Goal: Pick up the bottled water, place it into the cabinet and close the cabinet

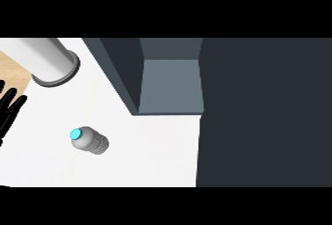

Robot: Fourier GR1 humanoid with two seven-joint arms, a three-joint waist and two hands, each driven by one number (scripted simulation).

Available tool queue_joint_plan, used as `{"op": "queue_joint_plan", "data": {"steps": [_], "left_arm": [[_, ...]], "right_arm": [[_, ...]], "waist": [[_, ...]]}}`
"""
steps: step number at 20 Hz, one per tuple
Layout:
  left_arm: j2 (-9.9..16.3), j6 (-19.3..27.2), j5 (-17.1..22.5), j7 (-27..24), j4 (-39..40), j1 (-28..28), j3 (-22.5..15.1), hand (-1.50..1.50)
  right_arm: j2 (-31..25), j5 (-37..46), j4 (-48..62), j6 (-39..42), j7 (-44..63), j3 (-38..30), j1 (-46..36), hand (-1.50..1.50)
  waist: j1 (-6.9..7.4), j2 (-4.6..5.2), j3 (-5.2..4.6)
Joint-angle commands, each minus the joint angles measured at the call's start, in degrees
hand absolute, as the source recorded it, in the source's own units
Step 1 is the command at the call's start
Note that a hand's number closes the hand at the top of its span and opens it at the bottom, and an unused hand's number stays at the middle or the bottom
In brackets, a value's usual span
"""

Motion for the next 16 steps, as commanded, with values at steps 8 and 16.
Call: {"op": "queue_joint_plan", "data": {"steps": [8, 16], "left_arm": [[-1.34, -4.36, -4.08, -3.85, 9.71, 2.82, 0.78, -1.50], [-0.80, -8.37, -9.28, -11.03, 30.51, -2.68, 0.06, -1.50]], "right_arm": [[1.31, 7.29, -8.56, -0.30, -2.02, 9.12, 10.36, -1.50], [-3.18, 2.71, -14.90, 4.07, -6.97, 7.11, 21.17, -1.50]], "waist": [[-0.08, 0.06, -0.03], [-1.67, 0.08, -0.09]]}}
